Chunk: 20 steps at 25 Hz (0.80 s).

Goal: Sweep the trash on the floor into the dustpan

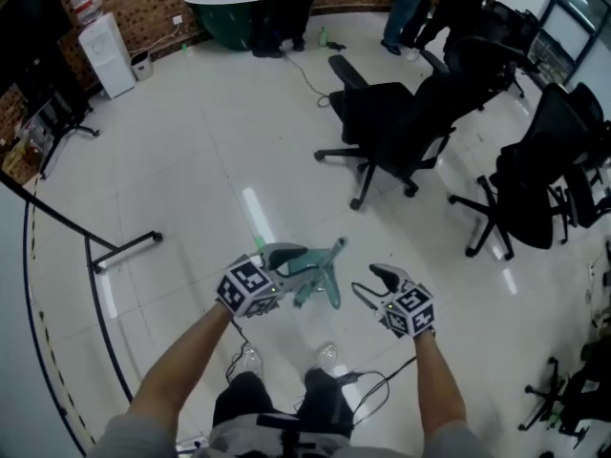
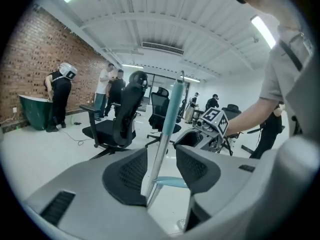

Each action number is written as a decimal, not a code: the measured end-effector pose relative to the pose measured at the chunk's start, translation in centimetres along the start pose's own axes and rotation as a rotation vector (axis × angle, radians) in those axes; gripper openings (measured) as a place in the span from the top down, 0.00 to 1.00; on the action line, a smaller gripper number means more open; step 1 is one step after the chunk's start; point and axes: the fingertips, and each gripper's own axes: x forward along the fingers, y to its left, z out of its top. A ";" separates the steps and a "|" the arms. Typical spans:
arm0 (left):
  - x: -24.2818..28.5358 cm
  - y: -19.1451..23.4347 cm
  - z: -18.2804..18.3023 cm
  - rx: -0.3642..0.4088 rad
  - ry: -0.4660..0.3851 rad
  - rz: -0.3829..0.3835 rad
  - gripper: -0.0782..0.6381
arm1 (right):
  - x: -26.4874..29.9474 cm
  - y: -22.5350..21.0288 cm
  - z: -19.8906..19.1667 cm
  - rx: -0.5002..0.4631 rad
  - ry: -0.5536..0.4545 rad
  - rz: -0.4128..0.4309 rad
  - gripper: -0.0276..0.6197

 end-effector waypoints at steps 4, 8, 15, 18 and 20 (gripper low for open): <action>-2.5 -1.5 0.5 -0.050 -0.030 -0.017 0.72 | -3.6 2.2 3.7 0.080 -0.095 -0.178 0.69; -4.6 -2.7 0.4 -0.016 -0.014 0.025 0.86 | -5.6 5.5 5.3 0.158 -0.172 -0.317 0.95; -7.4 -5.4 3.1 0.007 -0.067 -0.004 0.88 | -7.7 10.3 8.6 0.233 -0.279 -0.446 0.95; -8.6 -5.8 4.8 0.009 -0.090 -0.010 0.88 | -8.3 11.9 10.6 0.230 -0.321 -0.471 0.95; -9.4 -6.2 5.7 0.011 -0.103 -0.014 0.88 | -8.5 13.0 11.8 0.211 -0.332 -0.479 0.95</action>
